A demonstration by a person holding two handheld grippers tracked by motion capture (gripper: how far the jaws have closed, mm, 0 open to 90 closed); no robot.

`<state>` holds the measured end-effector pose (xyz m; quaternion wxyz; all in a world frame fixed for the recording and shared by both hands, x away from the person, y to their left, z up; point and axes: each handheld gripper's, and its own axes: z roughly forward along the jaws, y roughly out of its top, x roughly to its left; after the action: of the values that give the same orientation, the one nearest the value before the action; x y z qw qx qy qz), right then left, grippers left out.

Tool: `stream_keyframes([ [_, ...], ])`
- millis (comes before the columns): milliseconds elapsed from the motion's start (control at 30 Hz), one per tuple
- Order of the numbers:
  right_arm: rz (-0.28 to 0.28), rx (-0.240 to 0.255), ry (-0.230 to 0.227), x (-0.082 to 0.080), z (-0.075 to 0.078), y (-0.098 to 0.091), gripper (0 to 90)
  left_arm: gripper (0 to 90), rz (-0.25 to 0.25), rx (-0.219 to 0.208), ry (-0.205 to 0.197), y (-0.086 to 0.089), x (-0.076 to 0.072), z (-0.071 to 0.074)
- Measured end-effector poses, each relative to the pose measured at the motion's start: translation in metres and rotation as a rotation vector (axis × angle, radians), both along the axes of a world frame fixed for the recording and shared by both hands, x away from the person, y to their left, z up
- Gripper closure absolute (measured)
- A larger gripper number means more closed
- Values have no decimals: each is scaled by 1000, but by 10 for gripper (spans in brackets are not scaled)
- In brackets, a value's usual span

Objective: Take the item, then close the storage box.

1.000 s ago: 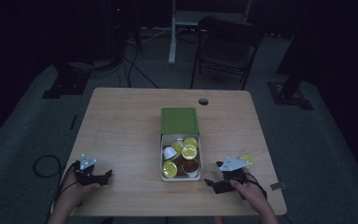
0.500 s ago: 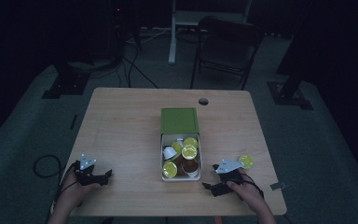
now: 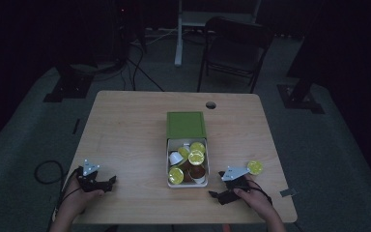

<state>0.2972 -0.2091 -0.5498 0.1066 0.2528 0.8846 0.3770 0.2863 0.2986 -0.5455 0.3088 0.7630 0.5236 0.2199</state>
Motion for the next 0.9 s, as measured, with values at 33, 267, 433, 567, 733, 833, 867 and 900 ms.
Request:
stream_keyframes([
  [33,0,0,0,0,0,0,124,103,0,0,0,0,0,0],
  [267,-5,0,0,0,0,0,118,103,-13,0,0,-1,-1,0],
  [433,-5,0,0,0,0,0,118,104,-28,-1,-1,-1,-2,0],
  [567,-6,-1,0,0,0,0,119,135,-52,4,-13,-3,-6,0],
  [733,-20,0,-2,-1,0,2,119,141,-117,-14,-18,-9,-11,1],
  [833,-12,6,-3,-2,0,2,132,141,-159,-58,-32,-16,-14,3],
  [867,-12,10,1,-3,0,2,131,140,-171,-57,-36,-19,-15,5],
  [900,-18,18,5,-4,0,2,130,141,-187,-47,-40,-22,-16,6],
])
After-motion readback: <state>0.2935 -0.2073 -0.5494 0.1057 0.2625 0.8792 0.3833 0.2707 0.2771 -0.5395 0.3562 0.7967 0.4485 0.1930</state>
